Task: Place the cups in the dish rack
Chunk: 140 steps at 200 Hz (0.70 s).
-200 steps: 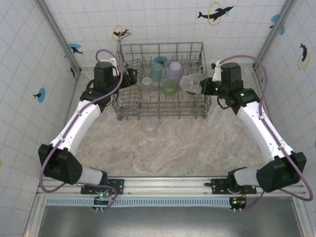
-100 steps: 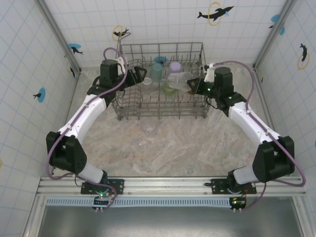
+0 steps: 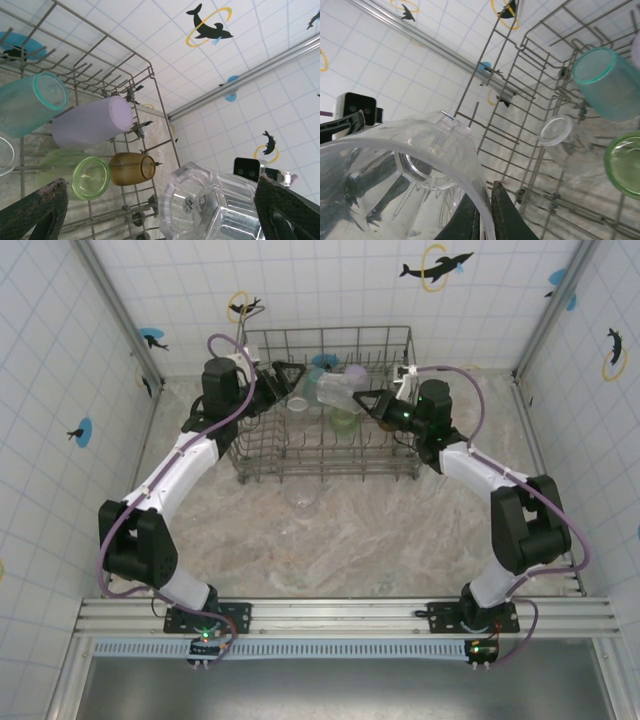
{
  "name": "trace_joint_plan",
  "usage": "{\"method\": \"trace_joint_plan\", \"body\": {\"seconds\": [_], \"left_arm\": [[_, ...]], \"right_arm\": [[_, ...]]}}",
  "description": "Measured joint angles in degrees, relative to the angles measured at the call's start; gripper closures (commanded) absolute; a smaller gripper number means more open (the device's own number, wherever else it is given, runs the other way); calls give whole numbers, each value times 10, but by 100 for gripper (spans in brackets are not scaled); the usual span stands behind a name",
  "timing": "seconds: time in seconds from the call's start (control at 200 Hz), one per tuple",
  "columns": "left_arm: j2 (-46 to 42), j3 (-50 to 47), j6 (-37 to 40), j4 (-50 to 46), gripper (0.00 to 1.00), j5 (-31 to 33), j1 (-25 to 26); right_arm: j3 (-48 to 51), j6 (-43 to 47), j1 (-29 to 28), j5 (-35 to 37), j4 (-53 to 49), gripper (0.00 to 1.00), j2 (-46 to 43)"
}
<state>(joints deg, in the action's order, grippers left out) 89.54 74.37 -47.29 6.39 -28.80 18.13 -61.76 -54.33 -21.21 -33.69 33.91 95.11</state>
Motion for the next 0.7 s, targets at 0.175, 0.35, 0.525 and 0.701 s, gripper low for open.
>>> {"method": "trace_joint_plan", "body": {"seconds": [0.175, 0.35, 0.525, 0.701], "left_arm": [[1, -18, -30, 28, 2, -12, 0], [2, -22, -53, 50, 2, -23, 0], [2, -32, -85, 83, 2, -37, 0], [2, -55, -115, 113, 2, -51, 5]], "right_arm": [[0, -60, -10, -11, 78, 100, 31], [-1, -96, -28, -14, 124, 100, 58], [-21, -145, -42, -26, 176, 100, 100], [-29, -170, -43, -22, 217, 100, 111]]}}
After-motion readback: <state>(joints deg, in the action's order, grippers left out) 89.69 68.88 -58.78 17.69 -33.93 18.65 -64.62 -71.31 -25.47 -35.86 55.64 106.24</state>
